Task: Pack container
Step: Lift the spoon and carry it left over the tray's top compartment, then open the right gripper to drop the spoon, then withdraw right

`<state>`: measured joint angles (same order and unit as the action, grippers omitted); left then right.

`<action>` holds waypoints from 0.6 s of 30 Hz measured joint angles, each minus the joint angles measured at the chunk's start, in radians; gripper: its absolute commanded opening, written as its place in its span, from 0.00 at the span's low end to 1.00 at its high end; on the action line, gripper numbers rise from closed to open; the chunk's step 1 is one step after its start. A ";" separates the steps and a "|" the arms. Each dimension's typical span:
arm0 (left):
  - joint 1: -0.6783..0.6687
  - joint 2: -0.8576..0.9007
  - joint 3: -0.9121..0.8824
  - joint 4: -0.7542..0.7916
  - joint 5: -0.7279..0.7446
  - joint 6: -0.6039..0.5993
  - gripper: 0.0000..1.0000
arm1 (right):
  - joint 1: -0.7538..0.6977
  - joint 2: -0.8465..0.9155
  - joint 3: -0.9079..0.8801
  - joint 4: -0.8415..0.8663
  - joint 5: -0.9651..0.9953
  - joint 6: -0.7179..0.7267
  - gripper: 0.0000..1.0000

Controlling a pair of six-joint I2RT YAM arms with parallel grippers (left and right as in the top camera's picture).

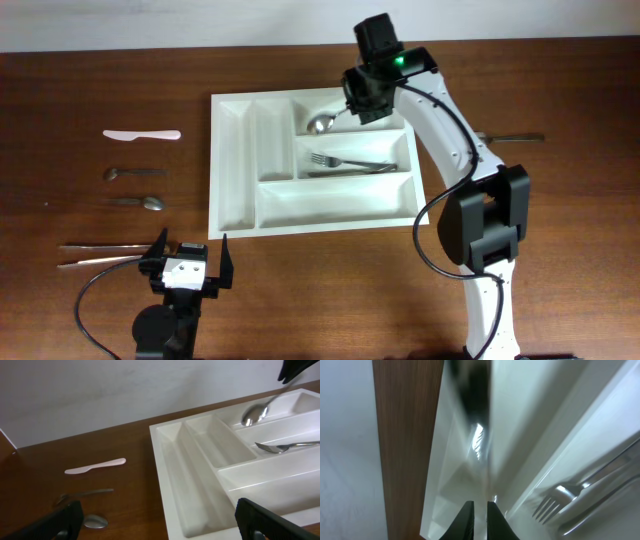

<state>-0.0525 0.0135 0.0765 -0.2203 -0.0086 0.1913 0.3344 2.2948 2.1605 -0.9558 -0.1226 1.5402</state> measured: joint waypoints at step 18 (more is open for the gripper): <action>0.000 0.000 0.000 0.000 0.000 0.000 0.99 | -0.087 0.000 0.003 -0.056 0.017 -0.108 0.80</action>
<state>-0.0525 0.0135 0.0765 -0.2207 -0.0086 0.1909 0.2478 2.2948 2.1639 -1.0115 -0.1055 1.4319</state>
